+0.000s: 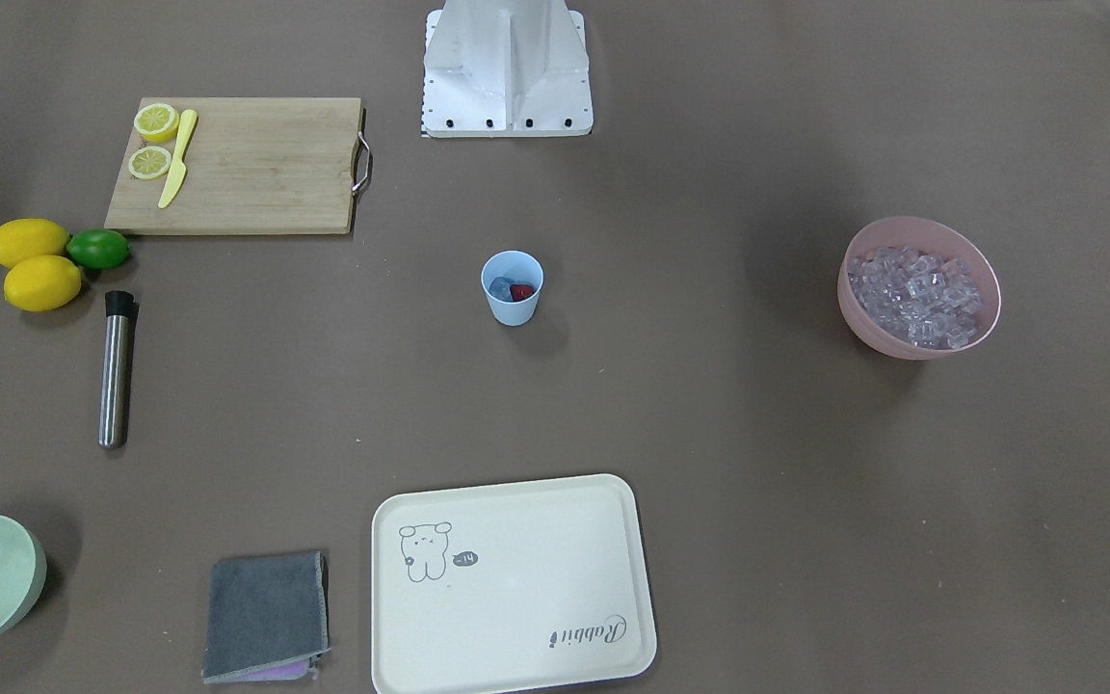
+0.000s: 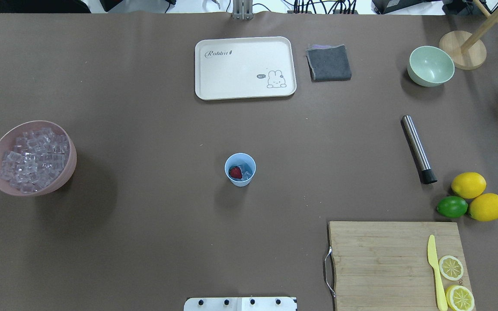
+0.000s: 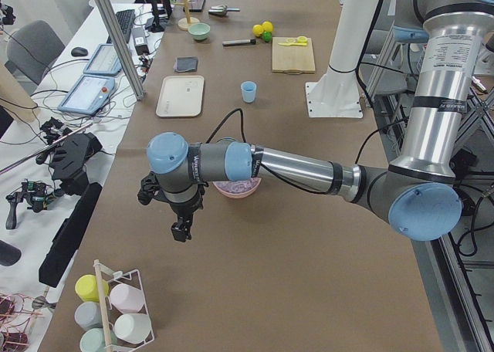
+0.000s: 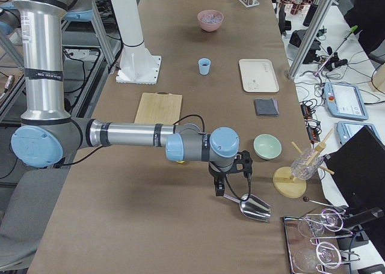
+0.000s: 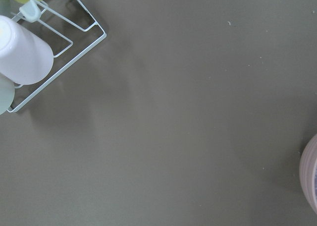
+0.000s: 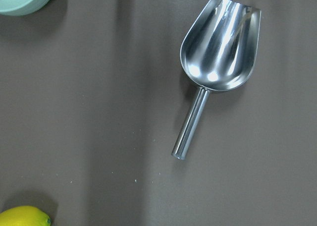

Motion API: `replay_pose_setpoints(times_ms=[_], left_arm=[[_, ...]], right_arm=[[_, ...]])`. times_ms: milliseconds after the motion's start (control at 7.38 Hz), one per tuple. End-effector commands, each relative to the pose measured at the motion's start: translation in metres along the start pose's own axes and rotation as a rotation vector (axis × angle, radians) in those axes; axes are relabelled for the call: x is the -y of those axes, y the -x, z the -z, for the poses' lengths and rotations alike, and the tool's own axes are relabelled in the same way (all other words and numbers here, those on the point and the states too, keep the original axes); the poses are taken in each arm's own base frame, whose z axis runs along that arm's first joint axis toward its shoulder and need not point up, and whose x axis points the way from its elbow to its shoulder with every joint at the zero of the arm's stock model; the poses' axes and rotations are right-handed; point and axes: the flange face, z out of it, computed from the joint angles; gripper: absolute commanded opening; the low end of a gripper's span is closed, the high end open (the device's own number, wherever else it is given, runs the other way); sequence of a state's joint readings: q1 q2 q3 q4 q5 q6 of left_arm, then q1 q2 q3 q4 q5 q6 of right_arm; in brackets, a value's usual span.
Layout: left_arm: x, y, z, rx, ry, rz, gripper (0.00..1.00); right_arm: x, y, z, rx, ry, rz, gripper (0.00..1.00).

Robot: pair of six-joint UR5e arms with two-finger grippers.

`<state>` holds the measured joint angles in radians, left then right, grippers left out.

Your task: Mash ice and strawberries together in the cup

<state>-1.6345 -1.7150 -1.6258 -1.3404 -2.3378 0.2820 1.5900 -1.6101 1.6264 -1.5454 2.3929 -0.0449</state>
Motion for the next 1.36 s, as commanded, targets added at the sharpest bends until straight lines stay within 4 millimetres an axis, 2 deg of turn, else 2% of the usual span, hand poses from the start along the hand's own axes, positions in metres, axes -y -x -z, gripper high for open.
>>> replay_pose_setpoints(times_ms=[0, 136, 271, 678, 949, 1220], left_arm=[[-0.003, 0.016, -0.01, 0.068, 0.017, 0.001, 0.97], [-0.01, 0.037, -0.032, 0.058, 0.059, 0.04, 0.97], [-0.013, 0.043, -0.04, 0.051, 0.072, 0.057, 0.97], [-0.042, 0.05, -0.055, 0.042, 0.094, 0.114, 0.97], [-0.069, 0.056, -0.069, 0.057, 0.038, 0.093, 0.97], [-0.088, 0.047, -0.065, 0.063, 0.02, 0.103, 0.97]], right_arm=[[-0.01, 0.002, 0.015, -0.001, -0.008, -0.021, 1.0], [-0.012, 0.001, 0.017, -0.001, -0.009, -0.025, 1.0], [-0.016, -0.001, 0.015, -0.004, -0.003, -0.033, 1.0], [-0.019, -0.004, 0.01, -0.018, 0.018, -0.047, 1.0], [-0.019, -0.003, 0.01, -0.018, 0.019, -0.046, 1.0], [-0.019, -0.003, 0.009, -0.018, 0.02, -0.045, 1.0]])
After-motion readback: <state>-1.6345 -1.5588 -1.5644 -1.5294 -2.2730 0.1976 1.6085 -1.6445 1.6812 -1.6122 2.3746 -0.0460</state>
